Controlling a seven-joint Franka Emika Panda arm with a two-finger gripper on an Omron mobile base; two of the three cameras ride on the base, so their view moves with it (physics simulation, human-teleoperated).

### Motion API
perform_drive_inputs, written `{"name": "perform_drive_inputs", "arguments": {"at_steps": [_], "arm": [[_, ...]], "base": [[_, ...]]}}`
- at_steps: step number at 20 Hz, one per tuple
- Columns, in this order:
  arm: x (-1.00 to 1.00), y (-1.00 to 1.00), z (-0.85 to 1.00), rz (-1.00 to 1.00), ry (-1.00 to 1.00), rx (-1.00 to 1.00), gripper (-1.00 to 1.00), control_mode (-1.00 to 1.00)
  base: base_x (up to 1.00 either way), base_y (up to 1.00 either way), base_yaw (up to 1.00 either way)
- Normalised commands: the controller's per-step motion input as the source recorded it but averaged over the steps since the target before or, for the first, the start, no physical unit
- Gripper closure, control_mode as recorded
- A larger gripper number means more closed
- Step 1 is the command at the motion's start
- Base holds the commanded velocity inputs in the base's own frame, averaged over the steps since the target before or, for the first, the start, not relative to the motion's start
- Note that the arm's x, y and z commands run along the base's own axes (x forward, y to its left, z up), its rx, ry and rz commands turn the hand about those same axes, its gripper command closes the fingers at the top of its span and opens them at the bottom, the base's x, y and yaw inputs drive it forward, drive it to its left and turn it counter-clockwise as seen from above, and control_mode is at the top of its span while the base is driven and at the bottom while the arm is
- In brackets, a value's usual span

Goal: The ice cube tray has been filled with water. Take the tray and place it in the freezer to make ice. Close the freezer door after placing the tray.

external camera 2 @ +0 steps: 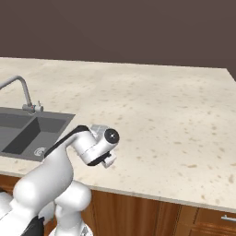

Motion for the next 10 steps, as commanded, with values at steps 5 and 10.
{"name": "perform_drive_inputs", "arguments": {"at_steps": [5, 10], "arm": [[0.17, 0.01, -0.29, 0.0, 0.0, 0.0, -1.0, -1.0], [0.12, 0.06, -0.19, 0.0, 0.0, 0.0, -1.0, -1.0]], "base": [[0.0, 0.0, 0.0], [0.0, 0.0, 0.0]]}}
